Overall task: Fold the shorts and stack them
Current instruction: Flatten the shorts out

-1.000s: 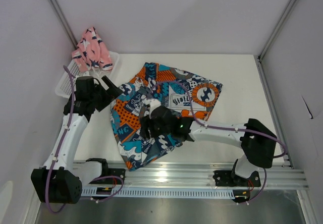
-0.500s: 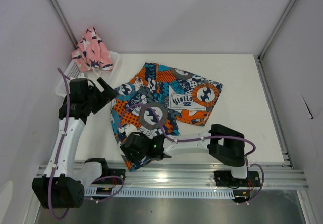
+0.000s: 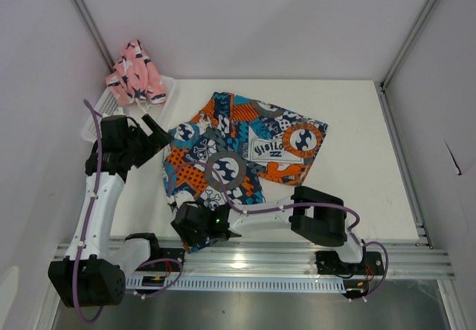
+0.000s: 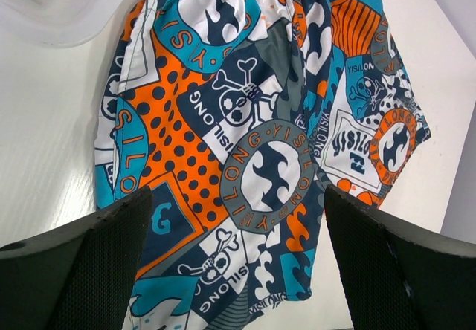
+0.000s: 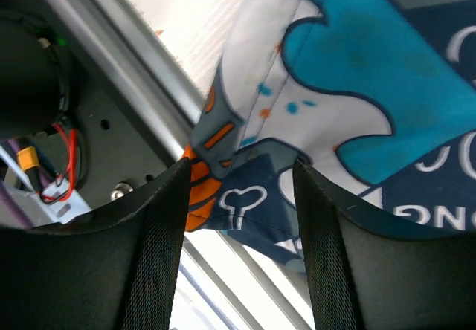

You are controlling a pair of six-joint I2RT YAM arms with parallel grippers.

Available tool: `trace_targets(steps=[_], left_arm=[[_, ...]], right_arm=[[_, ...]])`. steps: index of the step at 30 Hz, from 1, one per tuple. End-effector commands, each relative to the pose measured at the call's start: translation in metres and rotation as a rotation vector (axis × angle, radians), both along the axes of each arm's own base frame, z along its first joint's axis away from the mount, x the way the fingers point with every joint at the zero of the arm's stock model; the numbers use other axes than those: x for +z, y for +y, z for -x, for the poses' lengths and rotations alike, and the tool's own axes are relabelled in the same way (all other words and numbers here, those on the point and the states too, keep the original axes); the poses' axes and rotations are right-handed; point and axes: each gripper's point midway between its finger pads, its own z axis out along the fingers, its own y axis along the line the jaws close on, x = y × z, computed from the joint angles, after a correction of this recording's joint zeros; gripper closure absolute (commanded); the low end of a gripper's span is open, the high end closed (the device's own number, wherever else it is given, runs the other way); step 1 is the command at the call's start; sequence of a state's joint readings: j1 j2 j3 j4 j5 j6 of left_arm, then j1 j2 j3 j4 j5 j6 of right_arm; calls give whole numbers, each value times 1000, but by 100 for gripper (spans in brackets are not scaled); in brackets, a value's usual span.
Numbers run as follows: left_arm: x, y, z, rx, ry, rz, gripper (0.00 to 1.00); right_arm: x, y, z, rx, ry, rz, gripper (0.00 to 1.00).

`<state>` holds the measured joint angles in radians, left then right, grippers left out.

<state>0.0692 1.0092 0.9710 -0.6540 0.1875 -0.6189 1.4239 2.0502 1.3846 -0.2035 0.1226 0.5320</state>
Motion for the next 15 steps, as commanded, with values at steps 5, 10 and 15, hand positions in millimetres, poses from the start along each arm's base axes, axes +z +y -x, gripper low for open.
trace_targets(steps=[5,10,15], left_arm=[[3,4,-4,-10,-20,-10,3],[0,5,-4,-10,-13,-11,3],[-7,4,-6,-12,-2,-1,3]], right_arm=[[-10,8,30,54,30,15,51],[-15,7,35,66,15,52,88],[-9,-21,24,34,-77,114,100]])
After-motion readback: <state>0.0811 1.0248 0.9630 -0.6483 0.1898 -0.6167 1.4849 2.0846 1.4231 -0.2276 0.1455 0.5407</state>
